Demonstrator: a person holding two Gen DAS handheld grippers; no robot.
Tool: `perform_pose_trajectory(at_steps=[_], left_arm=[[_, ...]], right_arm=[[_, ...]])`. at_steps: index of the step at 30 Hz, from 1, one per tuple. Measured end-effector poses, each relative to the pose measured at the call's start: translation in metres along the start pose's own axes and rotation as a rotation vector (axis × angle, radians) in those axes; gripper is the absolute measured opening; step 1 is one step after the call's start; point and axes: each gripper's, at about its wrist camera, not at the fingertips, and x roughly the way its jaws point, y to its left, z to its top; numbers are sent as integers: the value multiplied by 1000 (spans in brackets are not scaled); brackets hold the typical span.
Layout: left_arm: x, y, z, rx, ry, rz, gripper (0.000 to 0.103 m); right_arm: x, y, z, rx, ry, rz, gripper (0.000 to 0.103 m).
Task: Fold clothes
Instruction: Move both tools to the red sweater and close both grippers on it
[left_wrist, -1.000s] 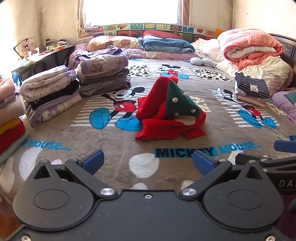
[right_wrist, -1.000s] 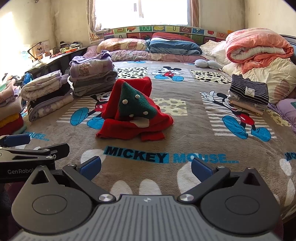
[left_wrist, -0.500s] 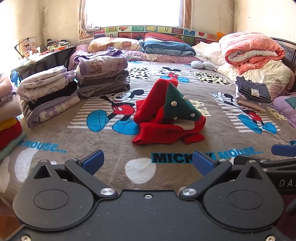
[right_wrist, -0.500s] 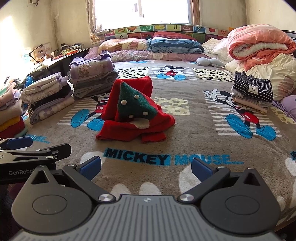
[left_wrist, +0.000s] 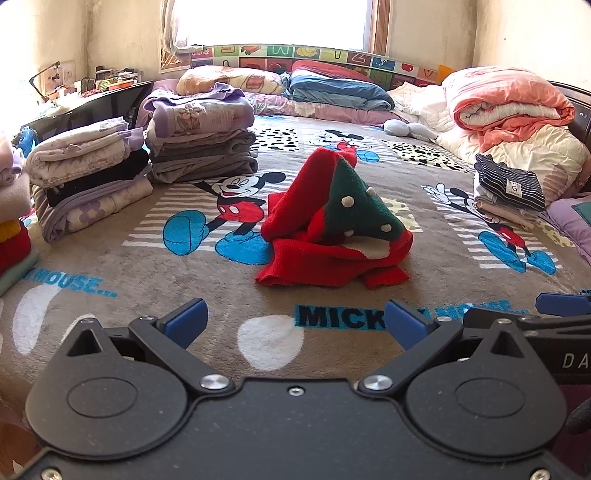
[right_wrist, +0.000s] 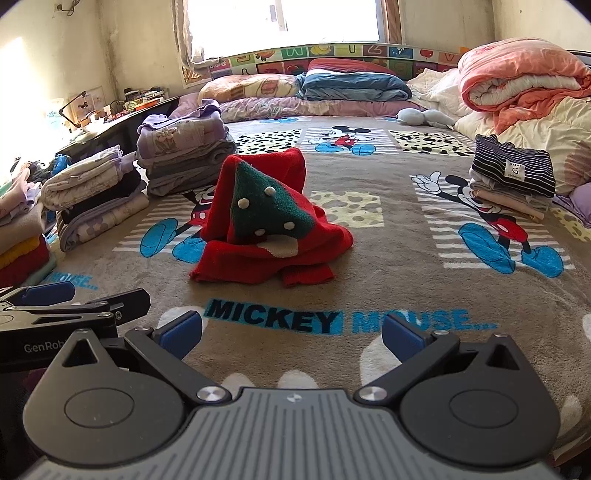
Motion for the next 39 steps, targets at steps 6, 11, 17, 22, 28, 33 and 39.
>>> perform_pose_trajectory(at_steps=[6, 11, 17, 22, 28, 33, 39], left_arm=[[21, 6, -2, -8, 42, -39, 103], [41, 20, 7, -60, 37, -66, 103], [71, 34, 20, -60, 59, -97, 103], [96, 45, 31, -61, 76, -122, 103], [126, 57, 45, -48, 67, -163, 103], [157, 82, 59, -177, 64, -219, 103], [198, 112, 77, -307, 73, -300, 102]], right_arm=[[16, -10, 1, 28, -7, 42, 103], [36, -24, 3, 56, -48, 106, 103], [61, -41, 6, 88, -98, 183, 103], [87, -56, 10, 113, -136, 229, 103], [133, -84, 15, 232, -130, 331, 103], [162, -104, 38, 267, -125, 385, 103], [197, -124, 69, 287, -123, 434, 103]])
